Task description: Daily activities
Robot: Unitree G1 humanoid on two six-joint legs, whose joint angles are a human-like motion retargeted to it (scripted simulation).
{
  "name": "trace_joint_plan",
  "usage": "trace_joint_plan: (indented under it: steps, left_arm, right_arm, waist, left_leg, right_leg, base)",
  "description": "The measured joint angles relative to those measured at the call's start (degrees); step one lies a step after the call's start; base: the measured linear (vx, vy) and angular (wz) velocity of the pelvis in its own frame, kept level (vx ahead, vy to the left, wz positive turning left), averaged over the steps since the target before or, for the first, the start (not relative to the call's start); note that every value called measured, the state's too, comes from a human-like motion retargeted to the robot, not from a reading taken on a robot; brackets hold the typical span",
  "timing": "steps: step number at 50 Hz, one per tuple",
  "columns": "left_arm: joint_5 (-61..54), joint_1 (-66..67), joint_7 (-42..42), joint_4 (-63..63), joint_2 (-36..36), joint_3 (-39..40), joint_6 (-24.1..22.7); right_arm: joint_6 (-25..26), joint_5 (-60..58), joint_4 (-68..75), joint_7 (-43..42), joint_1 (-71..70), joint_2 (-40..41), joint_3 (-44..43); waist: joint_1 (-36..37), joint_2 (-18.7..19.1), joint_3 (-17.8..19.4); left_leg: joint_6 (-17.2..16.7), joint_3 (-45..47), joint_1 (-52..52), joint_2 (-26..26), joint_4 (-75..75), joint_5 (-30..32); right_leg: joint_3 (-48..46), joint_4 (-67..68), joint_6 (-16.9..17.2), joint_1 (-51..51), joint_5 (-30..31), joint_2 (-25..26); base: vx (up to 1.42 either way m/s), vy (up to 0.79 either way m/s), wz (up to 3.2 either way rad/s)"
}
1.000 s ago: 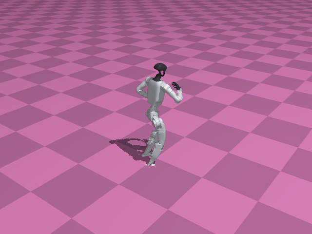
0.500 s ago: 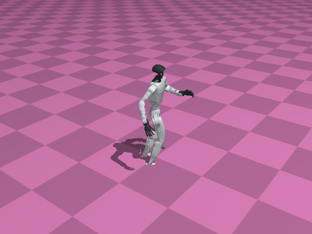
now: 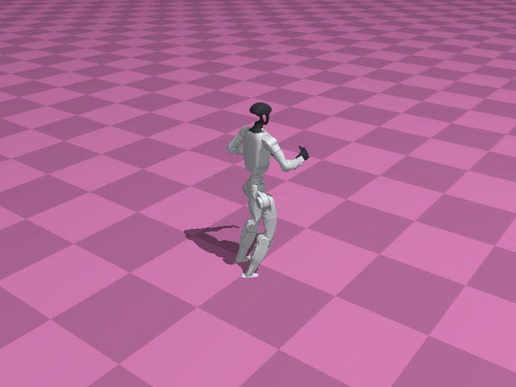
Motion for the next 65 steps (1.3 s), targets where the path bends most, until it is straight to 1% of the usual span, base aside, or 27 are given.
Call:
trace_joint_plan:
  steps: [2,5,8,11,15,20,25,29,38,48,54,60,65]
  left_arm:
    - [0.16,3.3,-1.85,-0.12,0.91,0.29,0.39]
    - [-0.52,6.21,-4.17,0.08,0.27,0.9,1.1]
    - [-1.96,6.26,-6.17,0.55,-1.84,1.58,1.96]
    - [-4.15,5.33,-8.11,1.18,-4.03,1.84,2.98]
    - [-8.06,4.17,-10.68,2.19,-6.43,1.49,4.19]
    - [-12.49,3.41,-12.58,3.48,-8.34,1.02,5.22]
    - [-15.28,3.4,-13.18,4.19,-9.18,0.87,5.65]
    - [-16.18,3.66,-13.12,4.46,-9.5,0.88,5.8]
    - [-14.28,1.88,-11.41,4.53,-9.25,1.87,5.77]
    - [-12.05,-0.29,-8.4,5.75,-11.4,4.69,6.3]
    - [-12.05,-1.85,-7.19,7.42,-13.86,7.76,6.94]
    - [-12.11,-4.27,-6.77,10.34,-15.01,9.98,7.97]
    - [-11.74,-7.24,-7.87,14.35,-14.76,10.03,9.15]
  right_arm:
    - [-0.13,1.66,-8.18,0.92,-7.76,-0.05,2.78]
    - [0.49,3.59,-17.77,2.37,-15.96,1.4,5.93]
    - [1.96,4.59,-22.86,5.02,-18.15,3.5,7.98]
    - [3.75,5.16,-23.76,8.52,-16.39,5.19,9.41]
    - [6.09,5.07,-20.15,12.99,-11.44,6.56,10.4]
    - [7.73,4.05,-12.76,15.06,-5.17,7.4,10.2]
    - [8.0,2.53,-7.35,14.28,-1.47,7.93,9.26]
    - [7.72,0.86,-5.64,13.09,-0.58,8.31,8.39]
    - [7.64,-3.97,-4.17,10.25,-0.51,8.29,7.14]
    - [8.35,-9.21,-2.2,7.95,-0.01,9.37,3.97]
    - [9.02,-11.14,2.64,7.02,4.04,9.34,0.89]
    - [10.13,-13.17,10.89,7.21,9.83,9.92,-2.02]
    - [11.36,-15.31,22.36,8.53,14.27,11.54,-4.31]
  waist:
    - [2.03,-0.69,-0.35]
    - [3.75,-1.23,-0.75]
    - [4.16,-1.11,-0.97]
    - [4.06,-0.67,-0.92]
    - [3.73,0.14,-0.66]
    - [3.56,1.14,-0.17]
    - [3.68,1.83,0.33]
    - [3.72,2.16,0.67]
    - [2.87,2.45,1.01]
    - [1.7,1.56,1.45]
    - [0.85,0.42,1.62]
    - [-0.11,-0.6,1.34]
    - [-0.97,-1.43,0.27]
  left_leg:
    - [-0.01,-0.63,-0.39,0.19,0.3,0.07]
    - [-0.11,-1.49,-0.83,0.5,0.54,0.08]
    - [-0.24,-2.41,-1.03,0.75,0.81,0.02]
    - [-0.33,-3.27,-0.96,0.95,1.19,-0.13]
    - [-0.33,-4.02,-0.41,1.2,1.84,-0.57]
    - [-0.34,-4.26,0.65,1.46,2.91,-1.47]
    - [-0.35,-3.99,1.66,1.65,3.98,-2.49]
    - [-0.33,-3.6,2.23,1.73,4.67,-3.24]
    - [0.11,-3.01,2.88,1.47,5.2,-4.1]
    - [0.76,-3.03,2.54,0.45,5.64,-4.14]
    - [1.21,-3.29,1.8,-0.39,5.97,-4.02]
    - [1.6,-3.67,0.72,-1.23,6.3,-3.82]
    - [1.89,-4.15,-0.34,-1.91,5.3,-3.3]
  right_leg:
    - [-0.66,-0.61,-0.43,0.41,0.47,0.29]
    - [-1.43,-1.82,-0.91,1.13,1.04,0.89]
    - [-2.09,-3.41,-1.28,2.19,1.43,1.56]
    - [-2.54,-4.91,-1.58,3.42,1.77,2.19]
    - [-2.78,-6.32,-1.8,5.08,2.02,2.87]
    - [-2.77,-6.95,-1.95,6.94,1.91,3.34]
    - [-2.53,-6.68,-2.12,8.24,1.46,3.45]
    - [-2.3,-5.93,-2.19,8.71,0.93,3.33]
    - [-1.8,-2.85,-2.63,8.15,-0.45,2.54]
    - [-1.55,2.06,-3.58,6.02,-2.7,0.86]
    - [-1.25,4.93,-4.14,4.35,-3.98,-0.24]
    - [-1.12,7.42,-4.68,2.59,-4.96,-1.29]
    - [-1.22,7.96,-5.23,1.15,-5.21,-1.58]
  base:
    - [-0.02,-0.01,0.38]
    - [-0.02,-0.02,0.33]
    - [-0.01,-0.03,0.27]
    - [0.0,-0.03,0.2]
    - [0.0,0.0,0.0]
    - [0.0,0.0,0.0]
    - [0.0,0.0,0.0]
    - [0.0,0.0,0.0]
    - [0.0,0.0,0.0]
    - [0.0,0.0,0.0]
    - [0.0,0.0,0.0]
    - [0.0,0.0,0.0]
    - [0.0,0.0,0.0]
